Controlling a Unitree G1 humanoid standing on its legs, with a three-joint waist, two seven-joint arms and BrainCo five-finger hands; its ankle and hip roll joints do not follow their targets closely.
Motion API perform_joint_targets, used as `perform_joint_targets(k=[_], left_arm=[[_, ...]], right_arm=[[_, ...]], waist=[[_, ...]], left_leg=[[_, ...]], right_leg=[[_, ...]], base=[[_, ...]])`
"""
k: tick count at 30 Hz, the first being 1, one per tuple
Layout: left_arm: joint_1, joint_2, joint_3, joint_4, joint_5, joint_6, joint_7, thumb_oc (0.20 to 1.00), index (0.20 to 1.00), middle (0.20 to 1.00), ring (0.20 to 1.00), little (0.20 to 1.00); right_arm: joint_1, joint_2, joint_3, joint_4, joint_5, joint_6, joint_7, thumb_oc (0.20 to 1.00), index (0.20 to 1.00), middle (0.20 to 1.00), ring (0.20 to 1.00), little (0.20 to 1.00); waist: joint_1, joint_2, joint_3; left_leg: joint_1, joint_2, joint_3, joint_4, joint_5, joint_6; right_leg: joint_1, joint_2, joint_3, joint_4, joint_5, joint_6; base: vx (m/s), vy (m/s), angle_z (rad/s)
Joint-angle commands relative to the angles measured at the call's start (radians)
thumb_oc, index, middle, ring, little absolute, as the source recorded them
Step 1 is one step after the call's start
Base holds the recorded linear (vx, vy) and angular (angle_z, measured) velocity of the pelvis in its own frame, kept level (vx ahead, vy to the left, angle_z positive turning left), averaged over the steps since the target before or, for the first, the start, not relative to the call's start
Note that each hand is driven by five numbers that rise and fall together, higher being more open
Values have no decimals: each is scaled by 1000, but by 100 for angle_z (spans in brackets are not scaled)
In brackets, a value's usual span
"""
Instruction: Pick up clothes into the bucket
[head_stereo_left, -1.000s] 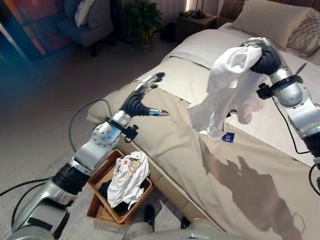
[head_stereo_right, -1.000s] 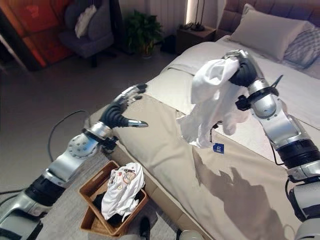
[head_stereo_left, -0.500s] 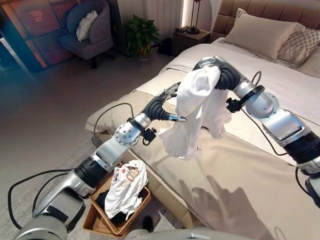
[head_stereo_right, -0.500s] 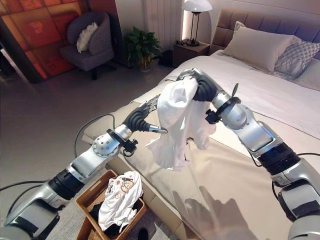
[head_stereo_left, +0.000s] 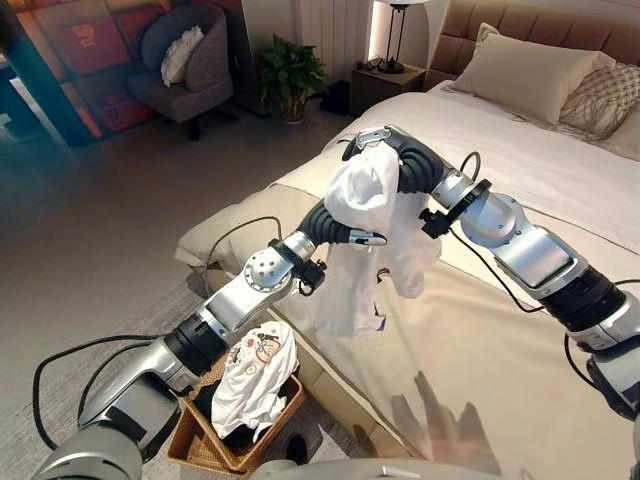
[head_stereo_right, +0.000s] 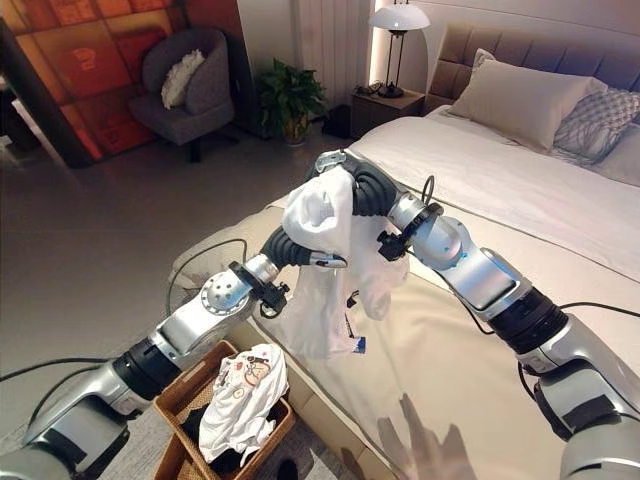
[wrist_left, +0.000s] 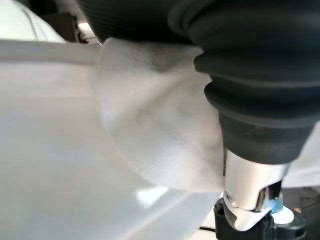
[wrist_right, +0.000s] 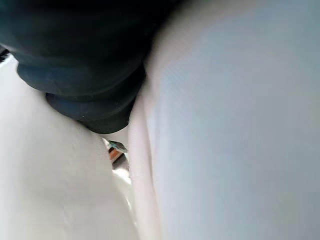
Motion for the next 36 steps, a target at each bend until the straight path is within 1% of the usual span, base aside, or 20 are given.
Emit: perform_joint_targets(k=[1, 6, 7, 8, 9, 10, 11, 19, 22, 23, 25, 26, 27, 29, 30, 32, 33, 34, 35, 36], left_arm=[[-171, -61, -76, 80, -31, -16, -30, 1000, 1000, 1000, 1000, 1000], [-180, -75, -87, 97, -23, -12, -25, 1000, 1000, 1000, 1000, 1000], [-178, -77, -84, 94, -32, -13, -29, 780, 780, 780, 780, 780], [-175, -77, -81, 91, -41, -15, -30, 304, 304, 304, 304, 304], [-172, -73, -77, 87, -49, -17, -31, 200, 200, 200, 200, 200], [-172, -73, -77, 86, -49, -17, -31, 200, 200, 200, 200, 200], [-164, -62, -70, 69, -73, -19, -37, 200, 200, 200, 200, 200], [-102, -31, 7, 23, -75, -31, -15, 200, 200, 200, 200, 200], [-34, -21, 69, 2, -58, -31, -4, 200, 200, 200, 200, 200], [-33, -20, 68, 1, -57, -31, -3, 200, 200, 200, 200, 200], [42, -7, 131, -13, -38, -27, 0, 200, 200, 200, 200, 200], [43, -7, 129, -14, -37, -27, 0, 200, 200, 200, 200, 200], [99, -4, 173, -15, -22, -22, -2, 200, 200, 200, 200, 200], [124, 0, 196, -17, -14, -19, -3, 200, 200, 200, 200, 200], [185, 11, 252, -26, 2, -17, -2, 200, 200, 200, 200, 200], [240, -15, 297, 26, 56, -9, 5, 200, 200, 200, 200, 200], [242, -15, 296, 26, 57, -10, 4, 200, 200, 200, 200, 200], [319, -3, 389, 51, 89, -15, 12, 200, 200, 200, 200, 200], [323, -3, 389, 49, 90, -14, 12, 200, 200, 200, 200, 200], [403, 4, 475, 44, 121, -19, 12, 200, 200, 200, 200, 200]], right_arm=[[-141, 51, 21, -110, 76, -70, 2, 200, 200, 200, 200, 200], [-124, 77, 10, -139, 122, -74, 6, 200, 200, 200, 200, 200], [-122, 81, 6, -149, 122, -76, 8, 200, 200, 200, 200, 200], [-119, 83, 3, -149, 126, -77, 8, 200, 200, 200, 200, 200], [-116, 83, 0, -148, 125, -76, 6, 319, 319, 319, 319, 319], [-116, 83, 0, -148, 125, -75, 6, 429, 429, 429, 429, 429], [-108, 80, -5, -149, 120, -75, 5, 1000, 1000, 1000, 1000, 1000], [-49, 69, -53, -151, 99, -74, 3, 1000, 1000, 1000, 1000, 1000], [41, 67, -129, -167, 99, -76, -3, 1000, 1000, 1000, 1000, 1000], [43, 67, -131, -169, 99, -76, -2, 1000, 1000, 1000, 1000, 1000], [167, 75, -228, -190, 104, -82, -8, 1000, 1000, 1000, 1000, 1000], [171, 75, -231, -192, 103, -81, -8, 1000, 1000, 1000, 1000, 1000], [262, 91, -305, -198, 105, -80, -14, 1000, 1000, 1000, 1000, 1000], [307, 101, -340, -198, 101, -80, -18, 1000, 1000, 1000, 1000, 1000], [404, 129, -419, -190, 97, -80, -32, 1000, 1000, 1000, 1000, 1000], [498, 185, -489, -174, 102, -83, -51, 1000, 1000, 1000, 1000, 1000], [501, 186, -491, -176, 101, -82, -51, 1000, 1000, 1000, 1000, 1000], [599, 228, -567, -144, 106, -85, -67, 1000, 1000, 1000, 1000, 1000], [603, 229, -567, -146, 105, -84, -66, 1000, 1000, 1000, 1000, 1000], [682, 267, -631, -119, 93, -82, -81, 1000, 1000, 1000, 1000, 1000]], waist=[[7, -59, -41], [5, -58, -39], [4, -57, -39], [4, -56, -38], [4, -55, -39], [4, -55, -39], [2, -53, -39], [9, -53, -41], [10, -51, -40], [10, -52, -41], [8, -49, -39], [9, -50, -40], [5, -46, -38], [5, -46, -40], [2, -42, -37], [-5, -41, -38], [-4, -41, -40], [-8, -37, -36], [-9, -38, -38], [-8, -34, -34]], left_leg=[[33, 8, -2, 80, -145, -15], [34, 5, -4, 82, -148, -14], [34, 5, -4, 82, -148, -13], [34, 5, -4, 82, -149, -13], [35, 4, -4, 82, -149, -12], [35, 4, -4, 82, -149, -12], [37, 4, -3, 82, -150, -12], [37, 3, -6, 82, -152, -10], [37, 4, -6, 82, -153, -9], [37, 4, -6, 82, -153, -9], [38, 4, -8, 80, -153, -8], [38, 4, -8, 80, -153, -8], [37, 3, -10, 79, -154, -6], [37, 3, -10, 77, -154, -5], [38, 3, -10, 75, -154, -5], [40, 4, -10, 73, -156, -4], [40, 4, -10, 73, -156, -4], [40, 3, -8, 72, -157, -3], [41, 3, -8, 72, -157, -3], [39, 2, -7, 74, -159, -2]], right_leg=[[-16, -98, -20, -13, 59, 90], [-16, -100, -22, -10, 58, 90], [-17, -100, -22, -9, 58, 90], [-17, -101, -21, -8, 57, 90], [-16, -102, -21, -8, 57, 90], [-16, -102, -21, -8, 57, 90], [-16, -103, -21, -7, 57, 91], [-15, -104, -22, -7, 55, 90], [-13, -104, -23, -8, 53, 90], [-13, -104, -23, -8, 53, 90], [-13, -104, -24, -7, 52, 89], [-13, -104, -24, -7, 51, 89], [-14, -104, -25, -6, 50, 89], [-14, -103, -25, -6, 49, 89], [-14, -104, -26, -7, 49, 89], [-14, -104, -26, -7, 47, 89], [-14, -104, -26, -7, 47, 89], [-15, -105, -23, -6, 46, 88], [-15, -105, -23, -6, 45, 88], [-17, -106, -21, -5, 45, 87]], base=[[9, 2, 4], [4, 1, 2], [0, 0, 0], [0, 0, 0], [0, 0, 0], [0, 0, 0], [0, 0, 0], [0, 0, 0], [0, 0, 0], [0, 0, 0], [0, 0, 0], [0, 0, 0], [0, 0, 0], [0, 0, 0], [0, 0, 0], [0, 0, 0], [0, 0, 0], [0, 0, 0], [12, 9, -5], [14, 4, -6]])
